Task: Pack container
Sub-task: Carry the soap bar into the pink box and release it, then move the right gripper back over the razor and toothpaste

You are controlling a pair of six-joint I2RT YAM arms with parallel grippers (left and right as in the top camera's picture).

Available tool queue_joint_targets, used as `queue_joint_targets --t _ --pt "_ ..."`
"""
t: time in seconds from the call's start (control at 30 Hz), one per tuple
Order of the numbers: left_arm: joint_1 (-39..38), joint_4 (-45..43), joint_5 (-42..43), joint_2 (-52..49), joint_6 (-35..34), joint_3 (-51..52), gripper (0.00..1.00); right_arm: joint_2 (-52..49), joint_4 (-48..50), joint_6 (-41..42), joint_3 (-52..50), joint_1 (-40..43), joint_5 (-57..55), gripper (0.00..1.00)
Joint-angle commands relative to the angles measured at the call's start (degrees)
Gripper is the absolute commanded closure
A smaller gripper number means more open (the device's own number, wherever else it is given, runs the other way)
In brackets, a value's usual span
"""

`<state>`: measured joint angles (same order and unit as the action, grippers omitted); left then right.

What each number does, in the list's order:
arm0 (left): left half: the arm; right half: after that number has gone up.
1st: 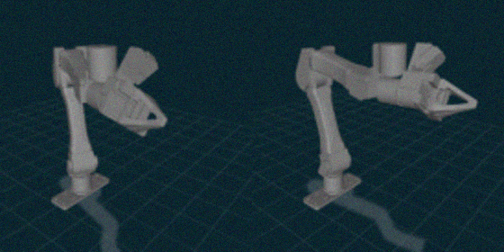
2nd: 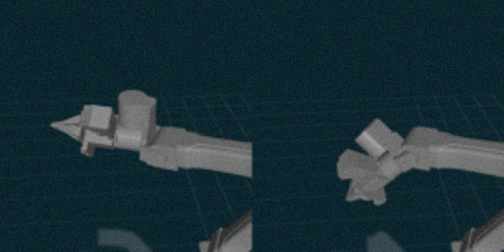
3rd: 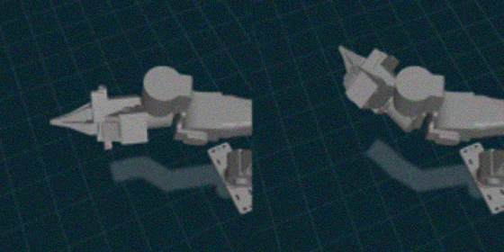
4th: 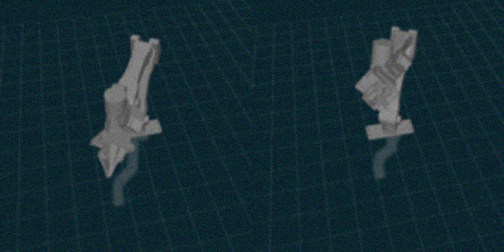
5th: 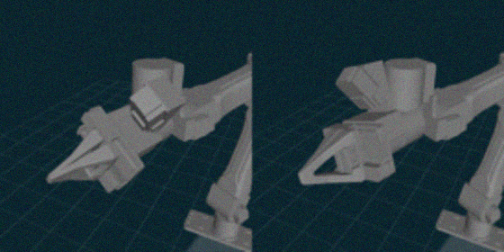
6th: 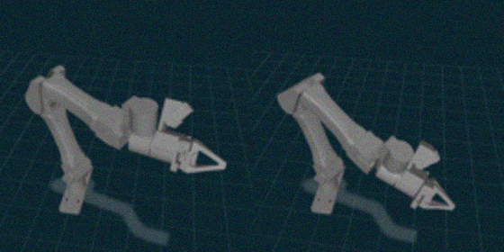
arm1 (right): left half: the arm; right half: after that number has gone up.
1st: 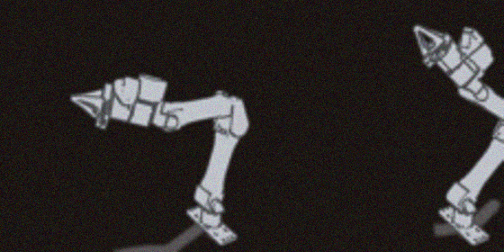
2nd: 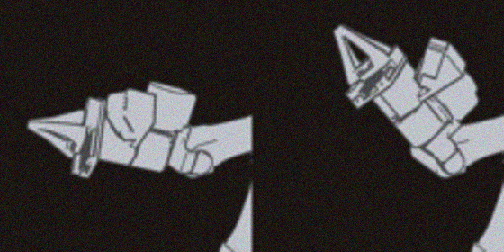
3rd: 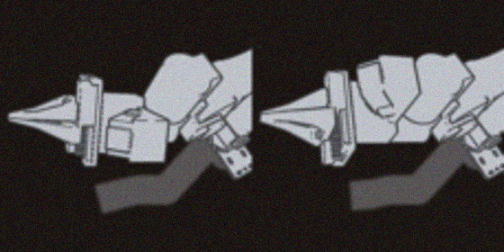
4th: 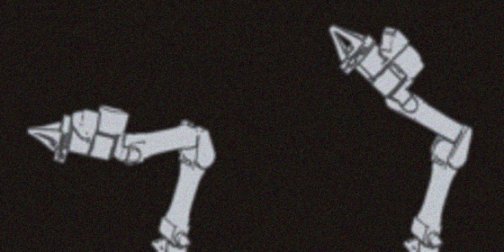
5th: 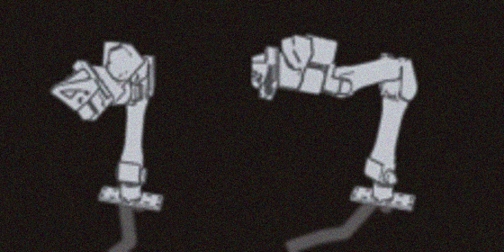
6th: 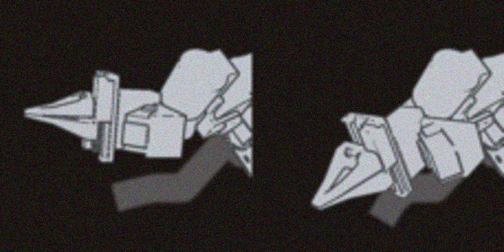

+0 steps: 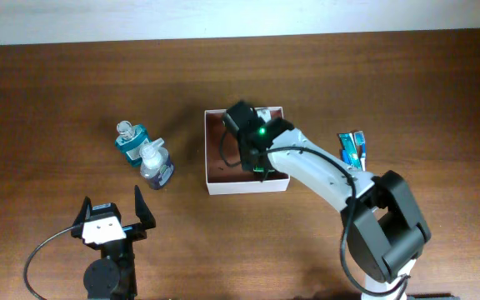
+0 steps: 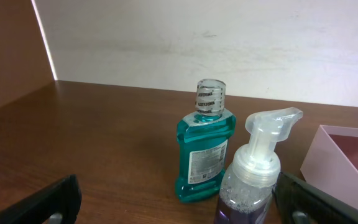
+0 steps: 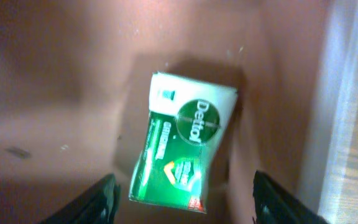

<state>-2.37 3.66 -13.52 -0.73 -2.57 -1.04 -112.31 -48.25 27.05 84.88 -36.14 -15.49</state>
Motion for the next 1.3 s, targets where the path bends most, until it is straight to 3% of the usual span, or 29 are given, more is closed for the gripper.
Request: queue_joint_targets --t 0.0,0.17,0.5,1.0,1.27 --pt "0.31 -0.15 0.61 0.33 0.92 0.52 0.01 5.29 -4.63 -0.79 8.26 0.42 -1.33 0.38" --pt "0.31 -0.15 0.63 0.33 0.92 0.52 0.01 8.85 -14.08 -2.34 14.95 3.37 -1.53 0.38" --pt "0.31 -0.15 0.61 0.33 0.92 0.52 0.01 11.45 -27.21 -8.02 13.03 15.85 1.57 0.39" --pt "0.31 -0.15 0.61 0.33 0.92 0.52 0.01 11.45 -20.20 -13.33 -2.91 25.33 10.38 0.55" --pt "0.31 -0.15 0.63 0.33 0.92 0.52 0.01 11.45 -10.58 -13.55 -12.83 27.87 10.34 0.56"
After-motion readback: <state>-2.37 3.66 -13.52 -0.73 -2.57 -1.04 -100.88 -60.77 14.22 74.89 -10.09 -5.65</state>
